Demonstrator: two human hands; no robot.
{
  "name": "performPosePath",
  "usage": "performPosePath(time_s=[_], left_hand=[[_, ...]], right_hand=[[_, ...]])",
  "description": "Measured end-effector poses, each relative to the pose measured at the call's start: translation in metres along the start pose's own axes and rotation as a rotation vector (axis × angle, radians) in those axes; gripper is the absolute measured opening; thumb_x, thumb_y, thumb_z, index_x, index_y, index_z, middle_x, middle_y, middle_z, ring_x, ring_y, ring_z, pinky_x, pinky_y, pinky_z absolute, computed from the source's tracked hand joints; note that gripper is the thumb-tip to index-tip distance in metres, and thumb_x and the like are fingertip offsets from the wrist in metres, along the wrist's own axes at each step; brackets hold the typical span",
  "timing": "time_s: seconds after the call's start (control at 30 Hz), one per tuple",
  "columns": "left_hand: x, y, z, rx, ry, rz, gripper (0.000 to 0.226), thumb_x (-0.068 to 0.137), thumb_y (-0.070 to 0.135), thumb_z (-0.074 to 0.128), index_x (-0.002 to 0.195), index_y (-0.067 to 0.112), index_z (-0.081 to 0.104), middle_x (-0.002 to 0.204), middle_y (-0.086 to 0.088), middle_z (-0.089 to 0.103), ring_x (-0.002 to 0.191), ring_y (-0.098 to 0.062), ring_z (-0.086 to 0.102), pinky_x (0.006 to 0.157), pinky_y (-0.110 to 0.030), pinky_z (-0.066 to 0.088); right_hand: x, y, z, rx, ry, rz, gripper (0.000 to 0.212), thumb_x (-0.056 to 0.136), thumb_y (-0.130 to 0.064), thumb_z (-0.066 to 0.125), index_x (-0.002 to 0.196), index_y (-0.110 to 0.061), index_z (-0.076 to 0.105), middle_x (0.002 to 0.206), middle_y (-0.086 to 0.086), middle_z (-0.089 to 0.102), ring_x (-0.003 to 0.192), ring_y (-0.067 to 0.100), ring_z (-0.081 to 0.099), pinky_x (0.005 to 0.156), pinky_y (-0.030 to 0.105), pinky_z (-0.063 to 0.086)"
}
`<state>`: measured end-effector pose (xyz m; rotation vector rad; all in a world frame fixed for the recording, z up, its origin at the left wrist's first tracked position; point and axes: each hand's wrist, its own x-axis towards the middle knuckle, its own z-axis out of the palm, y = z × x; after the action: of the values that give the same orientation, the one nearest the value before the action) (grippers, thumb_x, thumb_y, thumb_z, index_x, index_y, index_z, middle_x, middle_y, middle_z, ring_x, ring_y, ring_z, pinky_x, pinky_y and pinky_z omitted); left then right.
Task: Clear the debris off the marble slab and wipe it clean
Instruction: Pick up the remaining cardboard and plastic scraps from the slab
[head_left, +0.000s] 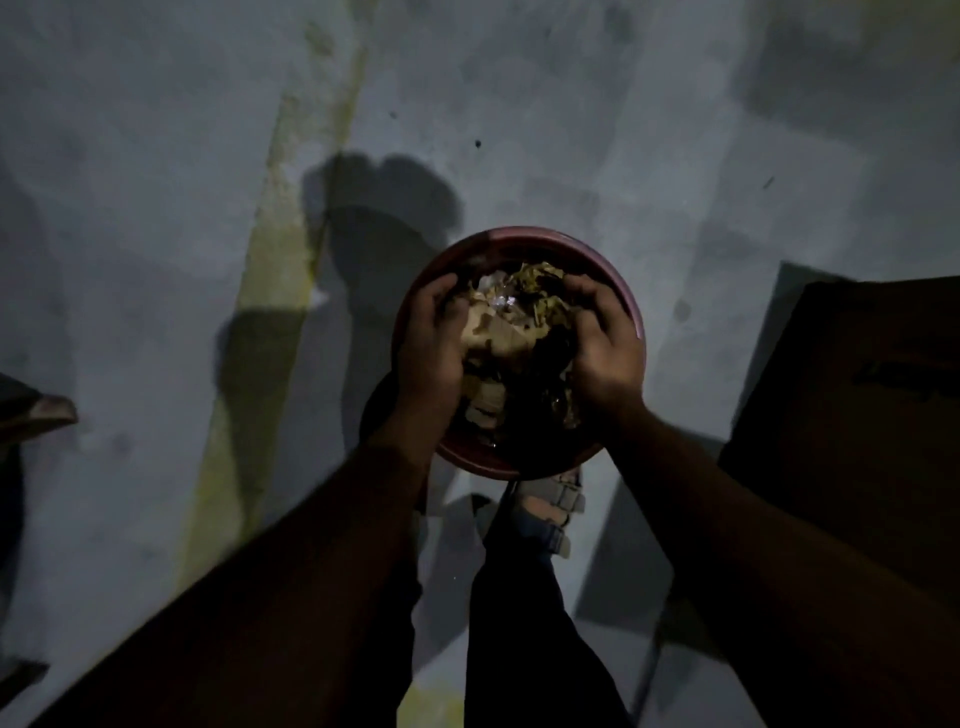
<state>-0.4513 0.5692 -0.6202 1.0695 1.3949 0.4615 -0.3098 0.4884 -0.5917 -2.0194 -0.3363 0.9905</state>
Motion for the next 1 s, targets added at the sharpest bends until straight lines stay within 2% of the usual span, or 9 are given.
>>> performPosePath(time_s=[0.07, 0.2, 0.27, 0.33, 0.47, 0.53, 0.67, 0.87, 1.0], left_hand=[[-0.004, -0.001, -0.004, 0.183, -0.093, 0.111, 0.041, 0.094, 0.031, 0.055, 0.133, 0.019, 0.056, 0.13, 0.003, 0.057, 0.115, 0.008, 0.054, 0.097, -0.017, 0.046], [-0.006, -0.015, 0.001, 0.735, -0.251, 0.319, 0.056, 0.095, 0.034, 0.05, 0.149, 0.02, 0.041, 0.16, -0.006, 0.034, 0.147, -0.025, 0.027, 0.121, -0.042, 0.024], [-0.003, -0.025, 0.007, 0.876, -0.294, 0.393, 0.061, 0.097, 0.034, 0.045, 0.155, 0.02, 0.03, 0.165, -0.003, 0.023, 0.152, -0.025, 0.017, 0.124, -0.045, 0.015], [0.004, -0.04, 0.015, 0.982, -0.317, 0.402, 0.066, 0.101, 0.032, 0.043, 0.159, 0.018, 0.015, 0.168, -0.003, 0.012, 0.155, -0.023, 0.009, 0.125, -0.046, 0.01], [0.023, -0.062, 0.024, 1.165, -0.395, 0.343, 0.07, 0.104, 0.039, 0.031, 0.16, 0.018, -0.005, 0.169, -0.003, -0.001, 0.155, -0.022, -0.001, 0.125, -0.047, 0.006], [0.03, -0.07, 0.024, 1.252, -0.413, 0.364, 0.07, 0.101, 0.042, 0.022, 0.16, 0.016, -0.006, 0.169, -0.004, 0.0, 0.155, -0.024, 0.001, 0.125, -0.046, 0.003], [0.041, -0.086, 0.025, 1.454, -0.435, 0.38, 0.082, 0.085, 0.042, -0.001, 0.16, 0.01, 0.003, 0.167, -0.007, 0.014, 0.153, -0.029, 0.01, 0.125, -0.045, -0.001], [0.04, -0.076, 0.031, 1.439, -0.441, 0.344, 0.066, 0.103, 0.033, 0.027, 0.16, 0.011, 0.001, 0.168, -0.007, 0.01, 0.154, -0.028, 0.004, 0.124, -0.044, -0.005], [0.028, -0.053, 0.022, 1.343, -0.376, 0.439, 0.065, 0.103, 0.03, 0.031, 0.161, 0.016, 0.005, 0.168, -0.005, 0.015, 0.154, -0.023, 0.011, 0.124, -0.045, 0.006]], right_hand=[[0.002, 0.005, -0.005, -0.198, -0.042, -0.108, 0.04, 0.097, -0.001, 0.051, 0.133, -0.015, 0.064, 0.141, -0.002, 0.059, 0.131, 0.007, 0.05, 0.113, 0.02, 0.036], [0.004, 0.01, -0.002, -0.513, -0.045, -0.4, 0.05, 0.083, 0.01, 0.062, 0.129, -0.009, 0.065, 0.141, 0.012, 0.058, 0.131, 0.024, 0.052, 0.11, 0.019, 0.037], [0.005, 0.016, 0.007, -0.629, -0.092, -0.5, 0.052, 0.087, -0.001, 0.063, 0.138, -0.01, 0.059, 0.147, 0.014, 0.054, 0.137, 0.03, 0.047, 0.115, 0.039, 0.039], [0.008, 0.022, 0.018, -0.71, -0.226, -0.464, 0.056, 0.099, -0.025, 0.051, 0.154, -0.017, 0.041, 0.161, 0.011, 0.036, 0.151, 0.028, 0.027, 0.123, 0.051, 0.025], [0.02, 0.055, 0.035, -0.922, -0.338, -0.393, 0.066, 0.106, -0.051, 0.025, 0.163, -0.03, 0.0, 0.17, 0.006, -0.015, 0.156, 0.024, -0.016, 0.123, 0.062, -0.002], [0.025, 0.07, 0.039, -0.965, -0.334, -0.38, 0.069, 0.106, -0.053, 0.024, 0.162, -0.032, -0.009, 0.168, 0.006, -0.025, 0.154, 0.024, -0.023, 0.121, 0.064, -0.007], [0.04, 0.093, 0.051, -1.019, -0.353, -0.39, 0.071, 0.106, -0.05, 0.027, 0.162, -0.027, -0.01, 0.167, 0.009, -0.025, 0.154, 0.025, -0.025, 0.122, 0.062, -0.006], [0.047, 0.092, 0.046, -0.993, -0.381, -0.413, 0.068, 0.107, -0.047, 0.029, 0.163, -0.025, -0.001, 0.17, 0.009, -0.017, 0.156, 0.025, -0.018, 0.123, 0.058, -0.006], [0.032, 0.064, 0.034, -0.86, -0.282, -0.413, 0.063, 0.103, -0.047, 0.032, 0.162, -0.028, 0.018, 0.171, 0.003, 0.013, 0.157, 0.021, 0.004, 0.122, 0.059, 0.002]])
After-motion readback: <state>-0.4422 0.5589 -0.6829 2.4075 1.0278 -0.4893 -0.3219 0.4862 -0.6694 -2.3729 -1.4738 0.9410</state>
